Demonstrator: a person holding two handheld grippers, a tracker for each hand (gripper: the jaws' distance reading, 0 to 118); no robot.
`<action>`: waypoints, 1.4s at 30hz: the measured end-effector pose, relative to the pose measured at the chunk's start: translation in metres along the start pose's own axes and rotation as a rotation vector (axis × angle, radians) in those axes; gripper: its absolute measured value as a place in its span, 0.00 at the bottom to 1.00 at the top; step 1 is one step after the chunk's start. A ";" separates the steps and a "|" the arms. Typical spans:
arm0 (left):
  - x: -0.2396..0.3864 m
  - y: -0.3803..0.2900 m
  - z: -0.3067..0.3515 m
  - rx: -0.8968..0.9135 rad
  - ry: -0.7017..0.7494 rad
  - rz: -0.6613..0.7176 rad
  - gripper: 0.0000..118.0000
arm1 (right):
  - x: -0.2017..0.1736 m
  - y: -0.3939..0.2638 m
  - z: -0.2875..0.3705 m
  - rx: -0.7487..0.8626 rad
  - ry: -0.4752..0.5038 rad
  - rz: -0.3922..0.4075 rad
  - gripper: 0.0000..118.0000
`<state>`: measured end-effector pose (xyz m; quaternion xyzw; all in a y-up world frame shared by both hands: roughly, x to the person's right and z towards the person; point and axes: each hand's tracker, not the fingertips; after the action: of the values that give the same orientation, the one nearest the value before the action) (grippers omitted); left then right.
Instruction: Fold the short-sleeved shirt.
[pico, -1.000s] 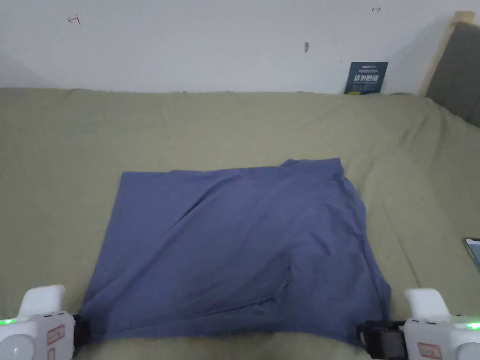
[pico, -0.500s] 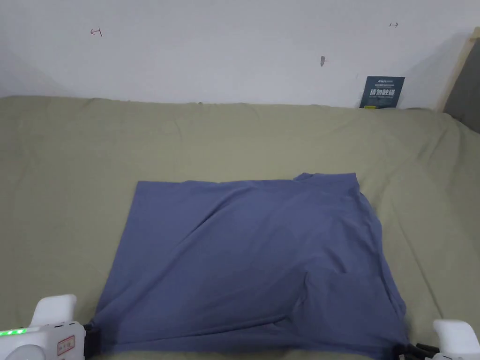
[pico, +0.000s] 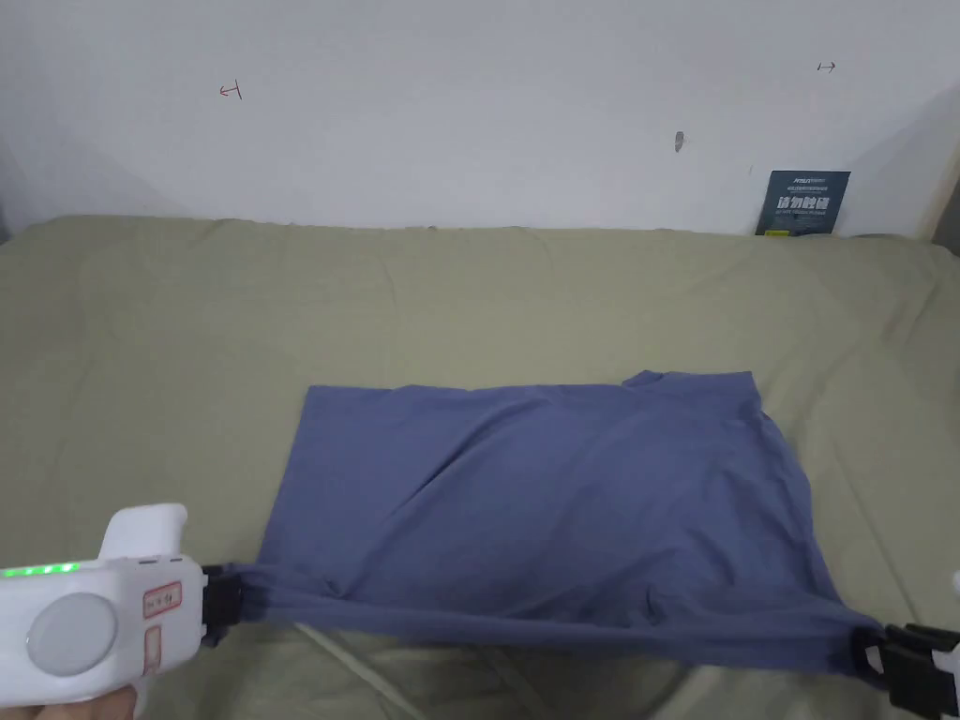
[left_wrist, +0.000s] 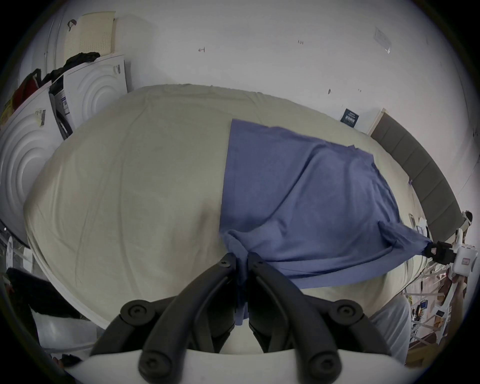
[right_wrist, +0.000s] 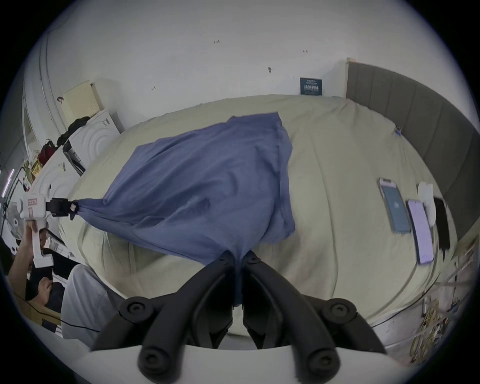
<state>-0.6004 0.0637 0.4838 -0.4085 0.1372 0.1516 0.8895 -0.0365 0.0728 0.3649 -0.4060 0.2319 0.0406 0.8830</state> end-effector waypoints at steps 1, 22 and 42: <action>0.002 0.009 -0.003 0.007 0.000 -0.001 0.03 | 0.003 0.010 -0.005 0.002 -0.002 -0.003 0.06; 0.020 0.127 -0.171 -0.141 -0.013 0.065 0.05 | 0.056 0.136 -0.177 -0.158 -0.082 -0.112 0.06; -0.014 0.018 -0.065 -0.101 0.023 0.056 0.00 | 0.014 0.017 -0.064 -0.003 -0.171 -0.355 0.00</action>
<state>-0.6279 0.0232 0.4360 -0.4507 0.1509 0.1784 0.8615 -0.0522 0.0351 0.3107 -0.4369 0.0805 -0.0812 0.8922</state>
